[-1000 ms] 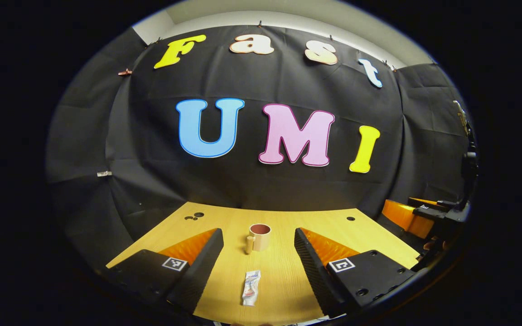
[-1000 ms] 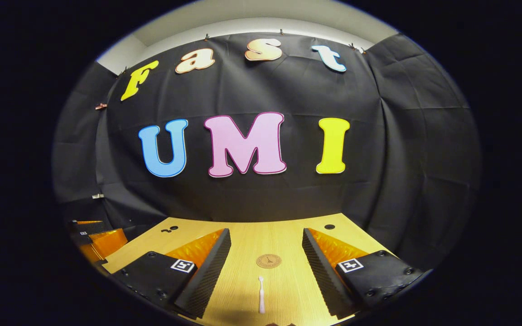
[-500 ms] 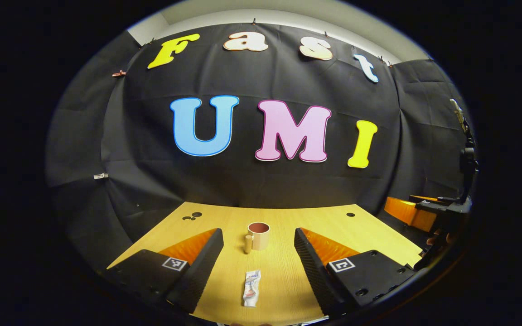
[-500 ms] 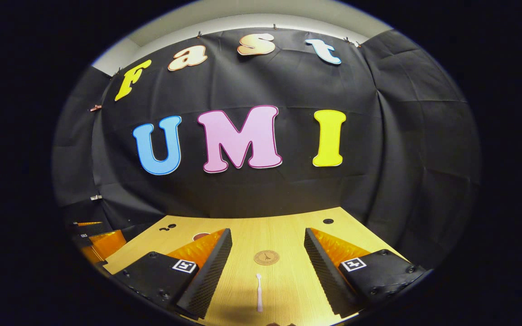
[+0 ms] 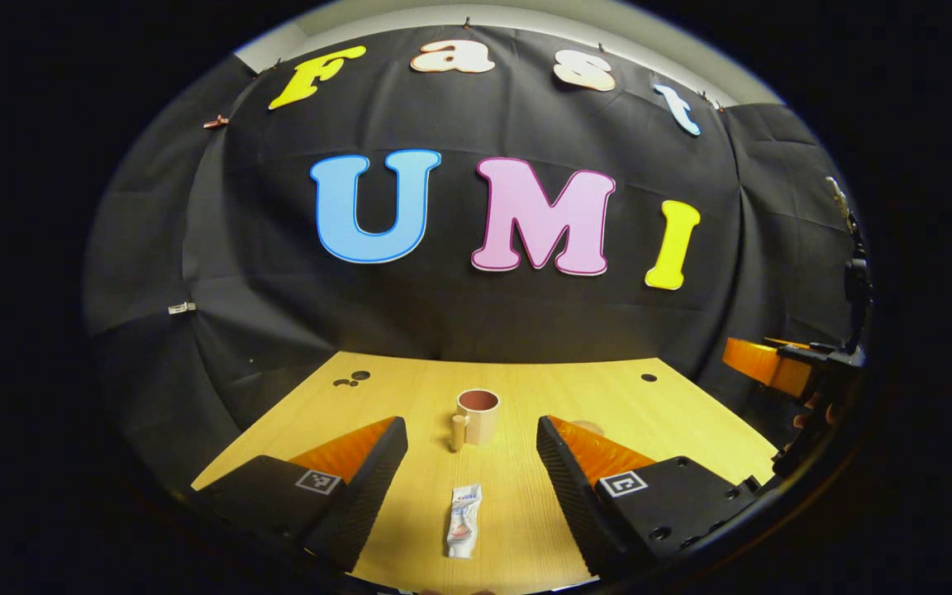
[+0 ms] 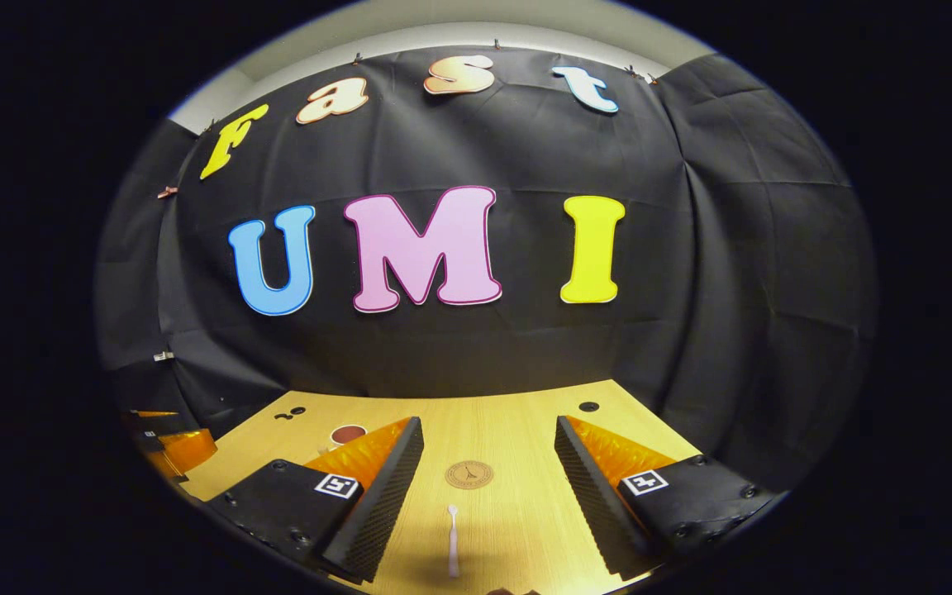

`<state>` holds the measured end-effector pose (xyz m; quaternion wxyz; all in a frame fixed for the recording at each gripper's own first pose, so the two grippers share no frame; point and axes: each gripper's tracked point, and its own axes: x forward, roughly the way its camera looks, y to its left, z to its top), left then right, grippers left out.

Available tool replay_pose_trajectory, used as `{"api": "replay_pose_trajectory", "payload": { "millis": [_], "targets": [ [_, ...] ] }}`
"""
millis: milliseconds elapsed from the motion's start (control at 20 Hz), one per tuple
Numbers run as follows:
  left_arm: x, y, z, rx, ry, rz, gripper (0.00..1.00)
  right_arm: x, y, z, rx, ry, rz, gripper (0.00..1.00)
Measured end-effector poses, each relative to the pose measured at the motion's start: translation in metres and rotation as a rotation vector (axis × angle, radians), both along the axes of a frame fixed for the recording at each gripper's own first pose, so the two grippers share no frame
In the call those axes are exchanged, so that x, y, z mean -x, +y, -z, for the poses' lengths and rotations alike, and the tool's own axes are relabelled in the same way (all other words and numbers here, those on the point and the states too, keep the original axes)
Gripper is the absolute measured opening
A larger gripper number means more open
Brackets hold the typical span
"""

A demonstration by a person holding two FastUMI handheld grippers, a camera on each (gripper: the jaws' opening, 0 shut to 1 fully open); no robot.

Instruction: Put the toothbrush and toothpaste on the desktop into the cup, then pick up the cup and place it on the coaster on the desktop.

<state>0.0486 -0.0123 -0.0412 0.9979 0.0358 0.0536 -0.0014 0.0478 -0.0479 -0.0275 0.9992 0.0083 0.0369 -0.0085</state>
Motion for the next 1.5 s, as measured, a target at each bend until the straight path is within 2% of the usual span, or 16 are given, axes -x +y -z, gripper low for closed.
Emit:
{"api": "replay_pose_trajectory", "payload": {
  "millis": [550, 900, 1250, 1500],
  "targets": [
    [-0.055, 0.008, 0.093, -0.038, 0.202, -0.028, 0.98, -0.052, -0.009, 0.019, -0.002, 0.048, -0.072, 0.98],
    [-0.082, 0.032, 0.171, -0.002, 0.373, -0.082, 0.98, -0.087, -0.011, 0.047, 0.006, 0.109, -0.106, 0.98],
    [-0.088, 0.034, 0.236, 0.000, 0.525, -0.082, 0.98, -0.097, -0.007, 0.072, 0.038, 0.166, -0.150, 0.99],
    [-0.085, 0.034, 0.255, -0.029, 0.572, -0.094, 0.97, -0.096, -0.008, 0.087, 0.028, 0.201, -0.159, 0.98]
  ]
}}
